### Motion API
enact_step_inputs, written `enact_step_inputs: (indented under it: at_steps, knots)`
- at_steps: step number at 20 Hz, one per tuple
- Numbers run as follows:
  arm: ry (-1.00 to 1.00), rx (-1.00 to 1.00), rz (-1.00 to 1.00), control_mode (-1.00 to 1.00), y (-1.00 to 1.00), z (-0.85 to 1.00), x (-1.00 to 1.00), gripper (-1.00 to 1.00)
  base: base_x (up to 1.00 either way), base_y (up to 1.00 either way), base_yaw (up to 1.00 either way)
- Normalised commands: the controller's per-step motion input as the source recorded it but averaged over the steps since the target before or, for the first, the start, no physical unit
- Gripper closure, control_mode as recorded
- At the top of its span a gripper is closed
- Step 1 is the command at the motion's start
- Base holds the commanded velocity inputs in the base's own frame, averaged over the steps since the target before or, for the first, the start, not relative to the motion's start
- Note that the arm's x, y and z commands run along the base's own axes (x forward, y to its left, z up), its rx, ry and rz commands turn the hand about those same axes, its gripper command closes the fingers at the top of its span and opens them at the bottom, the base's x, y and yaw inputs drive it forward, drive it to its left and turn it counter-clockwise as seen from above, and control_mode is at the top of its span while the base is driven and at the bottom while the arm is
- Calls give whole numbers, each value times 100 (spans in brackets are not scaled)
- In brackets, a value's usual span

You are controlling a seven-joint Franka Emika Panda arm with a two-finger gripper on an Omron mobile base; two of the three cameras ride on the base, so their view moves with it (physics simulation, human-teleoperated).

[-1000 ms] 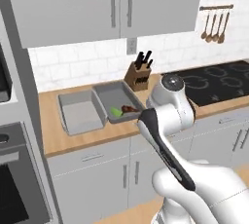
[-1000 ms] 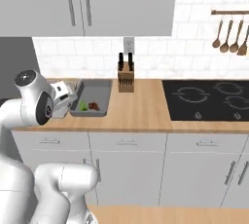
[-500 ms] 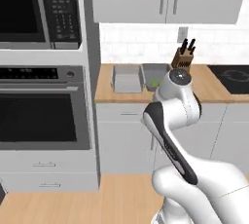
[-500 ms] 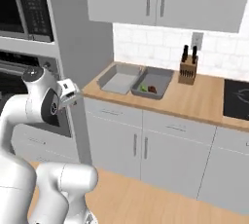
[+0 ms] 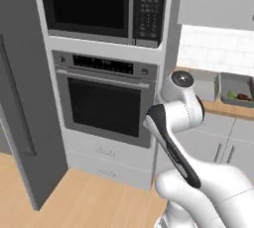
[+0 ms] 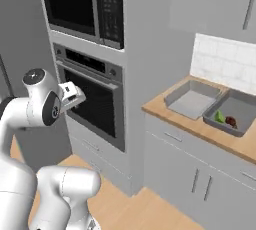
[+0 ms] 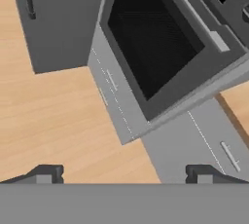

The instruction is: Place one lemon wedge and one chicken drumstick in each tupperware on the nearby counter, to pack two identical lunches.

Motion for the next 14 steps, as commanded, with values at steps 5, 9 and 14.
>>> enact_step_inputs:
  at_steps: [5,9,14]
  knots:
    - [0,0,0,100,0,0,0,-100,15,100,52]
    - [0,0,0,100,0,0,0,-100,2,100,53]
    - [0,0,0,100,0,0,0,-100,-1,100,53]
